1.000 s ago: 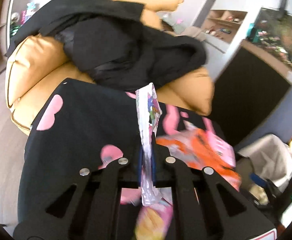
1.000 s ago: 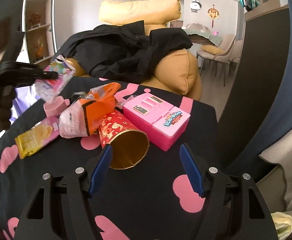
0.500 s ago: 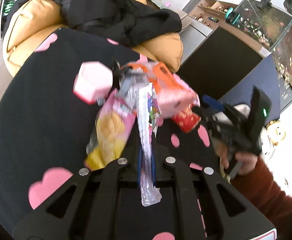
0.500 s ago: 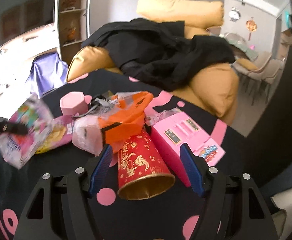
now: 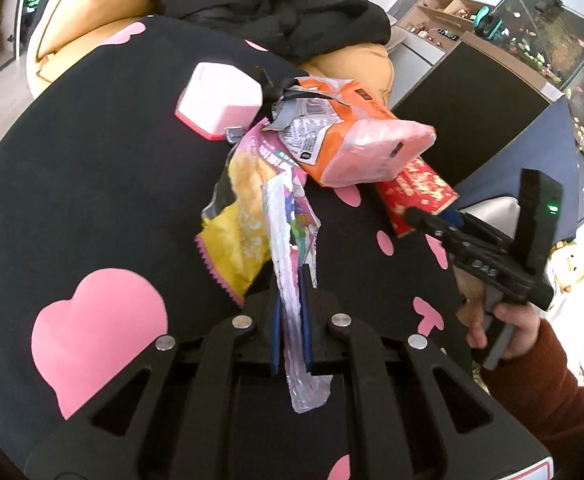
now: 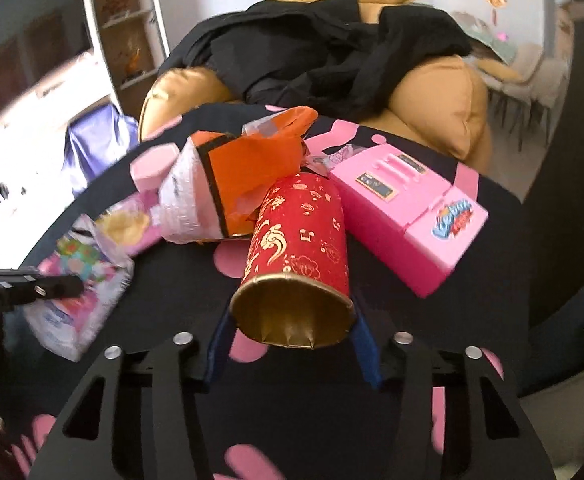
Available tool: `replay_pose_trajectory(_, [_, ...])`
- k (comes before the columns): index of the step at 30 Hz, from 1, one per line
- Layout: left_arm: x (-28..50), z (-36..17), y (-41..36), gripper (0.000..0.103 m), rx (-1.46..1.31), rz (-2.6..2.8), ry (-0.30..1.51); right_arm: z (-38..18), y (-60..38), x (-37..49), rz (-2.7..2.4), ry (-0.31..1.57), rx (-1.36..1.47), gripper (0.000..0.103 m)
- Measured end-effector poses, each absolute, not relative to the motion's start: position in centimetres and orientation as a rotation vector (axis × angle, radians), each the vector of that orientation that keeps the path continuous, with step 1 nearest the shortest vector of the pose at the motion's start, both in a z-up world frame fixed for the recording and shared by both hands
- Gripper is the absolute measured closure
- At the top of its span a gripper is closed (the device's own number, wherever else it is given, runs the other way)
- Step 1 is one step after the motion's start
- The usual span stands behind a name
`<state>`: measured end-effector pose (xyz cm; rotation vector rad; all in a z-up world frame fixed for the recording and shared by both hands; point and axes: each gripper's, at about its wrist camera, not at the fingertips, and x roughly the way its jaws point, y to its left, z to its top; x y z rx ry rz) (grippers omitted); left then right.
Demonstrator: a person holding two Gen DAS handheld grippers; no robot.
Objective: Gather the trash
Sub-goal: 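Grasp the pink candy wrapper with the left tool while the right tool grasps the red paper cup, then carry the wrapper and red cup over the yellow bag and open both tools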
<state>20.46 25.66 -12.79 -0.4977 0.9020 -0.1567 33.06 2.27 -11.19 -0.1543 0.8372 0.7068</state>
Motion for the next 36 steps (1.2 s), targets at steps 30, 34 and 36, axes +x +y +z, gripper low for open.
replay_pose_trajectory(30, [16.2,-2.8,16.6,0.097,-0.338,-0.249,0.685,-2.7,-10.5,18.9,0.515,0.591,-0.072,0.057])
replay_pose_trajectory(34, [16.3,-1.1,13.1,0.096,-0.311,-0.3,0.663,-1.1,-13.9,17.0,0.474,0.536,-0.064,0.057])
replay_pose_trajectory(36, [16.6,-0.7,11.0,0.096,-0.3,-0.334,0.664,-0.7,-15.5,16.2,0.452,0.52,-0.065,0.057])
